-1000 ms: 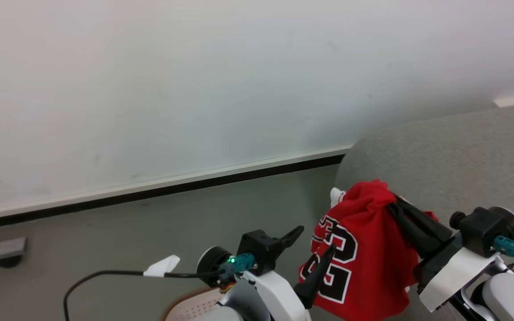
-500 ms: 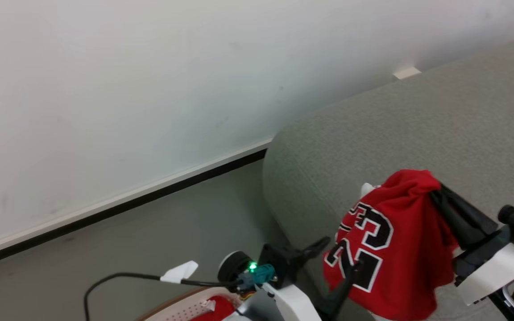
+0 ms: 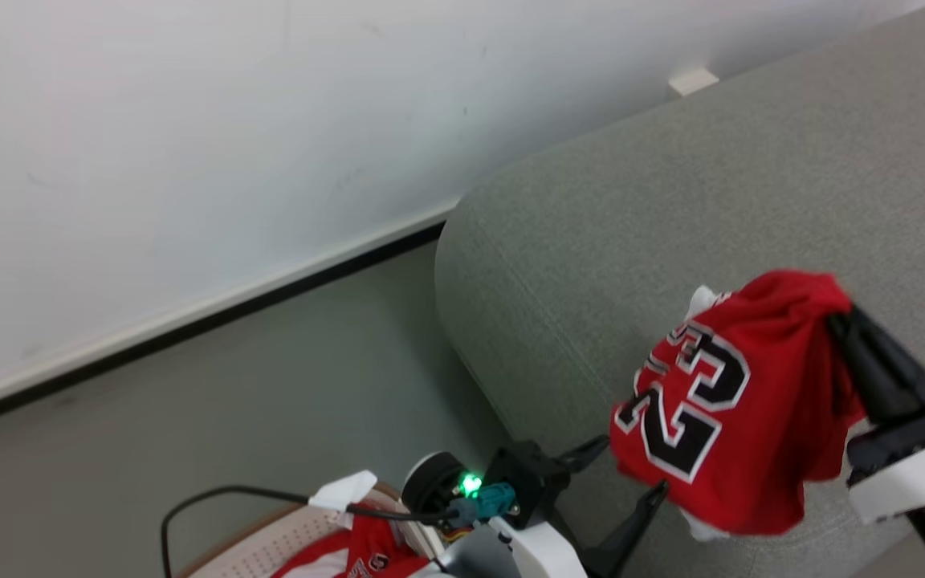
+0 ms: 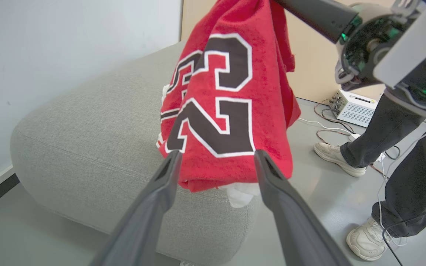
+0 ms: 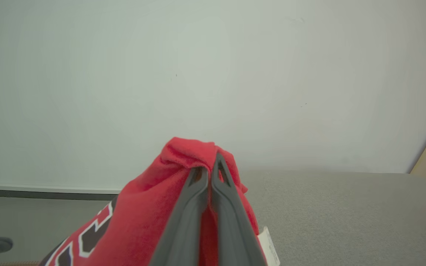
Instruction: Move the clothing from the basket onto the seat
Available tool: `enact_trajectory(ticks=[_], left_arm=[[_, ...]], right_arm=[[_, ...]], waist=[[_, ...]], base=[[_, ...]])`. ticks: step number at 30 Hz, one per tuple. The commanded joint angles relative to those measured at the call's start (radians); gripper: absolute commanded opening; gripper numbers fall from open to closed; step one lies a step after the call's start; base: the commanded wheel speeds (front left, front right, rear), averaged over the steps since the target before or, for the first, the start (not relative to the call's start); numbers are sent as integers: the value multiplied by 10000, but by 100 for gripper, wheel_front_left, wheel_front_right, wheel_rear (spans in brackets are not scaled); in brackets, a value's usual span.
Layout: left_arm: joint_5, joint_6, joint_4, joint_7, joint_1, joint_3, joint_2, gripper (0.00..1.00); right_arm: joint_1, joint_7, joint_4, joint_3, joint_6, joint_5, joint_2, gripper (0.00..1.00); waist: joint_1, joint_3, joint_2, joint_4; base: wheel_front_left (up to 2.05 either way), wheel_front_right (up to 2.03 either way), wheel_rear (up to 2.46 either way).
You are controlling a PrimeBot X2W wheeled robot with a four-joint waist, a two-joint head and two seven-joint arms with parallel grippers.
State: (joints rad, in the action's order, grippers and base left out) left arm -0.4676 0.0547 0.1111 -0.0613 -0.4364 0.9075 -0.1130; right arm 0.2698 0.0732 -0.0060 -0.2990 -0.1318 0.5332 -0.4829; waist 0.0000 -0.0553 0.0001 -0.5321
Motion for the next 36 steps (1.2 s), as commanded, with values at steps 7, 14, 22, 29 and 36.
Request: enact_trajectory(ticks=[7, 14, 22, 29, 36], left_arm=[[504, -204, -740, -597, -949, 20, -643, 100], [838, -517, -1403, -964, -1932, -126, -1195, 100], [1017, -536, -2002, -1089, -2818, -591, -1588, 100], [1027, -527, -2060, -824, -2991, -879, -1902, 100], [831, -469, -1837, -575, -2737, -952, -1996, 100]], right_arm=[[1643, 324, 898, 1736, 21, -206, 978, 0], [4513, -6, 2548, 3975, 21, -972, 1537, 0], [7431, -160, 4798, 6208, 21, -2424, 1385, 0], [7737, 407, 6805, 7502, 21, -3676, 1558, 0], [7204, 1024, 8435, 7689, 23, -4037, 1888, 20]], waist=[[0, -2171, -1, 609], [0, -4040, -1, 1415], [0, -5794, -1, 2115], [0, -6386, -1, 2519], [0, -6077, -1, 2554]], base=[[0, 0, 0], [0, 0, 0], [0, 0, 0], [0, 0, 0], [0, 0, 0]])
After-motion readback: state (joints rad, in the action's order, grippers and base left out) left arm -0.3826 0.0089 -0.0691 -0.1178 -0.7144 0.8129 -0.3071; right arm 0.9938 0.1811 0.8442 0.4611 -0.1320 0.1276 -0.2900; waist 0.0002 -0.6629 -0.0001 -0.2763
